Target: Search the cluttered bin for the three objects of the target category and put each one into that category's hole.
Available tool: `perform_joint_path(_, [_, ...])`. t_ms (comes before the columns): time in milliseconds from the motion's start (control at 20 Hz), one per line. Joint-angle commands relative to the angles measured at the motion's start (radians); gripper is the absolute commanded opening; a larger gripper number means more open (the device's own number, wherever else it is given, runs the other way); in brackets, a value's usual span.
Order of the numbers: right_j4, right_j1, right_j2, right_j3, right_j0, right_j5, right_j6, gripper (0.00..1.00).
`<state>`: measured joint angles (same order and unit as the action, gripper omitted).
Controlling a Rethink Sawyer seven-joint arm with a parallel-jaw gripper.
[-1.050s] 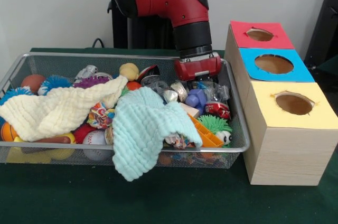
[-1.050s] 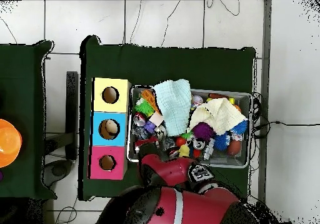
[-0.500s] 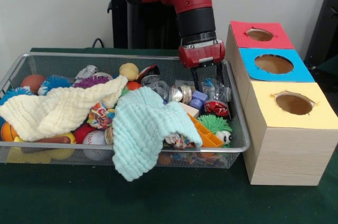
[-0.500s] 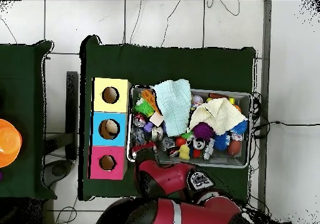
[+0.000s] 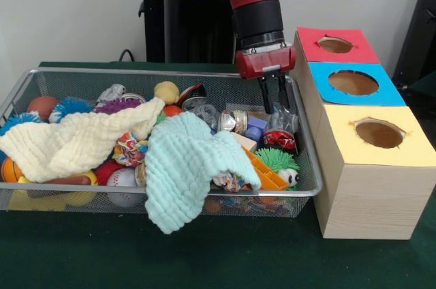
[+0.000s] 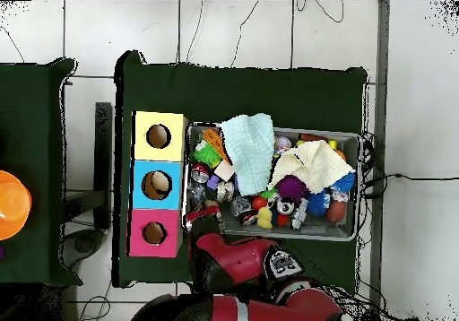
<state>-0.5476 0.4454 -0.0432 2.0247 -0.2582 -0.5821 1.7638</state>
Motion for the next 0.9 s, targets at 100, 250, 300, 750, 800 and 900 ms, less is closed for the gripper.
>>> perform_joint_path(100, [0.018,-0.051,-0.072,-0.047,0.000,-0.231,0.185,0.00])
perform_joint_path(250, [0.020,-0.061,-0.071,-0.052,0.001,-0.246,0.183,0.00])
perform_joint_path(300, [0.020,-0.063,-0.070,-0.054,0.001,-0.249,0.182,0.00])
perform_joint_path(750, [0.033,0.021,-0.033,-0.016,0.014,-0.187,0.170,0.00])
perform_joint_path(800, [0.029,0.054,-0.029,0.000,0.010,-0.157,0.172,0.00])
perform_joint_path(900, [0.011,0.134,-0.038,0.024,-0.004,-0.077,0.179,0.00])
